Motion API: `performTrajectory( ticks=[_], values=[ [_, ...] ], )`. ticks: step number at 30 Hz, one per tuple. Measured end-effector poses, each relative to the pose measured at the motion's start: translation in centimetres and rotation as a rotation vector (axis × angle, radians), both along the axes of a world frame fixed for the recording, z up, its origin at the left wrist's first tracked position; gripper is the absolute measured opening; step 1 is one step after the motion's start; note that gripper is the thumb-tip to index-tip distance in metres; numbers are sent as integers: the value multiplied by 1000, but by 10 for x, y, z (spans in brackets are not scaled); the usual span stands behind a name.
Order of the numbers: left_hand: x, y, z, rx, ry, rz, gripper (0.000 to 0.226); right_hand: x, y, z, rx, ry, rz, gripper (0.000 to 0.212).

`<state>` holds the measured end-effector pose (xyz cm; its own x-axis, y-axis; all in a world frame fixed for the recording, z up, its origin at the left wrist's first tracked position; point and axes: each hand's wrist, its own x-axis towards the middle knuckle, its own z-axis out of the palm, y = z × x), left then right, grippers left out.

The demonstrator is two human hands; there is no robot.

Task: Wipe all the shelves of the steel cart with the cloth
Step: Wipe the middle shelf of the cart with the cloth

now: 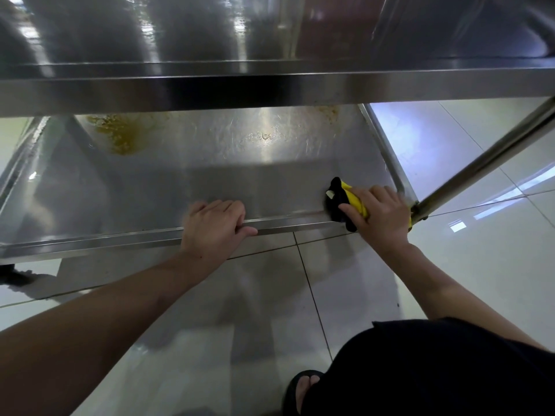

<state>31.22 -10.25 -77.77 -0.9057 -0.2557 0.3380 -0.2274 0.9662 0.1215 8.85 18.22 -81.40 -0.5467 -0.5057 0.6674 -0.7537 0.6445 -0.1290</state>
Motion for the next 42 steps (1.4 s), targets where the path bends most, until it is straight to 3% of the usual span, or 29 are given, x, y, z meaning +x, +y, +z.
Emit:
performTrajectory(
  ticks=[4,11,19,25,31,42],
  values=[
    [1,2,1,22,2,2,51,25,-29,-1,-15,59,35,42],
    [2,3,3,13,4,10,56,75,-91,-3,71,-56,102,53],
    [3,0,0,16,-13,2,52,49,-41,-6,-32,-24,88,40],
    [3,4,1,30,-15,21,48,6,14,2,-3,-197,-63,47],
    [4,2,-7,-31,-4,-14,27,-6,0,16,57,-370,-186,44],
    [3,4,-6,-11,32,22,28,-18,-5,33,322,-488,-113,56]
  ],
)
